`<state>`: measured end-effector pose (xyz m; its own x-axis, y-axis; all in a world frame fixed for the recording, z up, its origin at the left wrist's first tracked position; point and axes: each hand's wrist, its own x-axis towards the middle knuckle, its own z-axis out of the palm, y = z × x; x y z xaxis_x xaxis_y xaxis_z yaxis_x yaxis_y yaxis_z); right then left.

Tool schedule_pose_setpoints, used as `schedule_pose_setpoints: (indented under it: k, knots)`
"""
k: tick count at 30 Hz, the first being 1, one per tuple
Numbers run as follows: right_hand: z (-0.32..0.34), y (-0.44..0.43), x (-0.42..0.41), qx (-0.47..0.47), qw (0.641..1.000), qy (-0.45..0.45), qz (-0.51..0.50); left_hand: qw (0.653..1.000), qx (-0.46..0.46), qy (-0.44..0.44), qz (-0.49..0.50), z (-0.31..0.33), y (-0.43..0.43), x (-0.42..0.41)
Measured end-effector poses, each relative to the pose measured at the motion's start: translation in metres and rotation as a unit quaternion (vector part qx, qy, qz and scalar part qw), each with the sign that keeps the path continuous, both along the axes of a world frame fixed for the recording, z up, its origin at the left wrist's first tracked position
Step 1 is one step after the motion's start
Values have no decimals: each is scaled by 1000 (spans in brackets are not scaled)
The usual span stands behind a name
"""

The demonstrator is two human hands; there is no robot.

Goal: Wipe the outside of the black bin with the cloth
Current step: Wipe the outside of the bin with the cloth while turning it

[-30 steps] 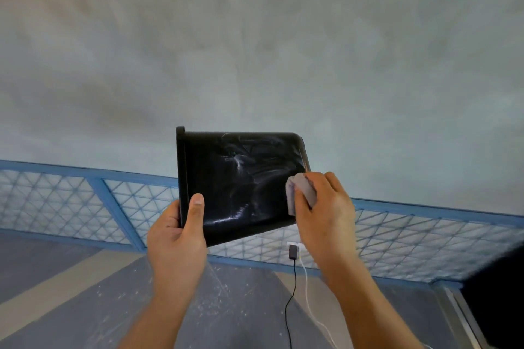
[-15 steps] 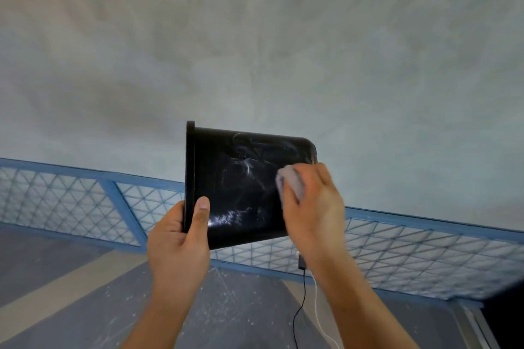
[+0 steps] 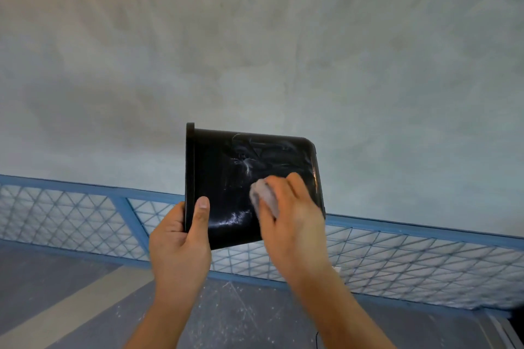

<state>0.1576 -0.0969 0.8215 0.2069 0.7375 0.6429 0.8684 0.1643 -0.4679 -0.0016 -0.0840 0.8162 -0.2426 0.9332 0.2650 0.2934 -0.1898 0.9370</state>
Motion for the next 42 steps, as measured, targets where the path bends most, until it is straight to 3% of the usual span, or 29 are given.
schedule_pose_setpoints:
  k: [3,10,16,22,27,30,35,38,42]
  knots:
    - [-18,-2,-21,-5,1000,-11,22,1000,-4,0,1,-1,18,-16]
    - [-8,33,10,27,996,44,-78,1000,-8,15,-15,2,38,-27]
    - [-18,22,-35,6,1000,-16,-2,1000,8,12,-24,6,51,-22]
    - [-7,22,16,33,989,93,-113,999,4,8,-47,7,54,-14]
    - [7,21,-4,12,999,-7,-47,998,11,-5,-61,15,43,16]
    - [-4,6,8,10,1000,-3,-28,998,8,2,-60,17,40,26]
    - [5,3,68,35,992,65,-98,998,-3,-13,-55,21,27,47]
    - [8,3,56,3,998,-15,-56,998,-1,-4,-58,19,20,63]
    - [18,10,42,31,999,-7,-19,999,17,9,-49,23,12,81]
